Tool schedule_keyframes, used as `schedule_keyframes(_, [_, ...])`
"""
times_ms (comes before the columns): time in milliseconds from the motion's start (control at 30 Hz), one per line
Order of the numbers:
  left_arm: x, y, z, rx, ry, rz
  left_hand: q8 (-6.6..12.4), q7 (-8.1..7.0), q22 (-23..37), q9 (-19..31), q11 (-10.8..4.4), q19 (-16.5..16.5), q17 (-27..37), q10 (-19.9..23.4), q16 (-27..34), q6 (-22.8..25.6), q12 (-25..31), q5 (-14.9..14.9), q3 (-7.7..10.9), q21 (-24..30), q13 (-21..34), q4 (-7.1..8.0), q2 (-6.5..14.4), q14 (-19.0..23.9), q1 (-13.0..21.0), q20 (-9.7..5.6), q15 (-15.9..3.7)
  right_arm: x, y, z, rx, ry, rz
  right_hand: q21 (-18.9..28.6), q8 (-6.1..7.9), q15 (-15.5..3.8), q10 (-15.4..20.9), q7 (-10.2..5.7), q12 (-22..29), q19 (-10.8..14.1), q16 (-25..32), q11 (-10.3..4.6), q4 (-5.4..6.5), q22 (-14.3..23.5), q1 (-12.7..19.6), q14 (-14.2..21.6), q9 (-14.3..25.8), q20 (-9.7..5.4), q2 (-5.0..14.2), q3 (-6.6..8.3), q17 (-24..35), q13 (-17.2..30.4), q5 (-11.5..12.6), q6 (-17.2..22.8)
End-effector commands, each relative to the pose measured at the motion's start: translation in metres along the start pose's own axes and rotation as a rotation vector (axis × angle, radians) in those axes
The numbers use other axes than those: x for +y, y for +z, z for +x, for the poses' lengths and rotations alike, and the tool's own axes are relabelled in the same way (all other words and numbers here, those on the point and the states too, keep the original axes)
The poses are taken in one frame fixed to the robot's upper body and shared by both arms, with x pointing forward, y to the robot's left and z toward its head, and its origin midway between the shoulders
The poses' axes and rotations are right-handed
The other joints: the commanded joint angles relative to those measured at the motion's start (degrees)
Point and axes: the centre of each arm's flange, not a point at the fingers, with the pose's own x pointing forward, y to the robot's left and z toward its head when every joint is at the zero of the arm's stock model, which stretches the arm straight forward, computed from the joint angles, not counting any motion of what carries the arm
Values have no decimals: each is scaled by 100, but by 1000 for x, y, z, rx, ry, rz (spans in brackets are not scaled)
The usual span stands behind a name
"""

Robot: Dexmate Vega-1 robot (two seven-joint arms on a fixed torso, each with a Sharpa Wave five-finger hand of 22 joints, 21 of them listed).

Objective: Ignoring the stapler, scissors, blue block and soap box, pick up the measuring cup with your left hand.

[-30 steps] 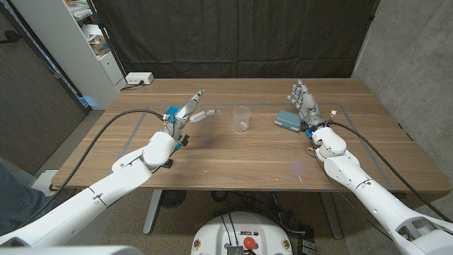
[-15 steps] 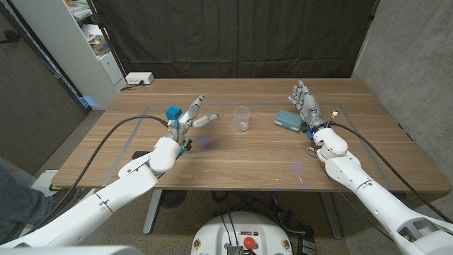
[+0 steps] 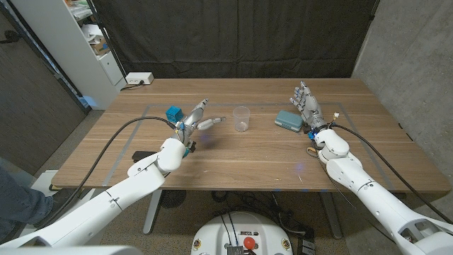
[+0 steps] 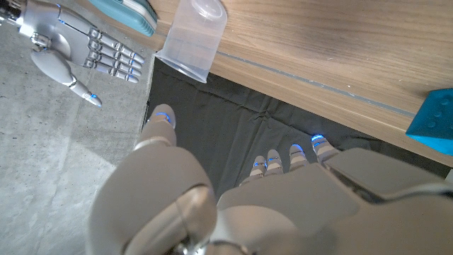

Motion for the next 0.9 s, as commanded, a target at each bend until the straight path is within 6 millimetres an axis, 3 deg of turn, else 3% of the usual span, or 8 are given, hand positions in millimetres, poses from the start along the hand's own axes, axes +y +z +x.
schedule_keyframes(33, [-15, 11, 6, -2, -17, 63, 36, 255, 7, 14, 21, -975, 10, -594, 35, -817, 41, 49, -17, -4, 33, 19, 10, -918, 71, 60, 48, -1, -6, -3, 5, -8, 16, -20, -20, 3, 11, -16, -11, 41, 29, 14, -1, 20, 38, 33, 5, -16, -37, -24, -8, 14, 28, -22])
schedule_keyframes(367, [-24, 16, 8, -2, -31, 82, 56, 253, 8, 15, 20, -1007, 11, -586, 47, -796, 61, 60, -20, -1, 50, 33, 41, -921, 106, 60, 50, 0, -8, -2, 3, -10, 24, -44, -21, 3, 21, -22, -14, 45, 30, 8, -3, 21, 38, 40, 5, -13, -36, -33, -7, 15, 35, -24])
schedule_keyframes(900, [-40, 9, 23, 14, -50, 54, 57, 234, 10, 14, 22, -1045, 12, -614, 49, -826, 74, 73, -33, 5, 73, 55, 73, -956, 142, 61, 52, -11, -14, -2, 16, -22, 30, -86, -23, 3, 81, -20, -4, 58, 33, 17, -6, 22, 36, 51, 5, -3, -33, -50, -5, 17, 48, -31])
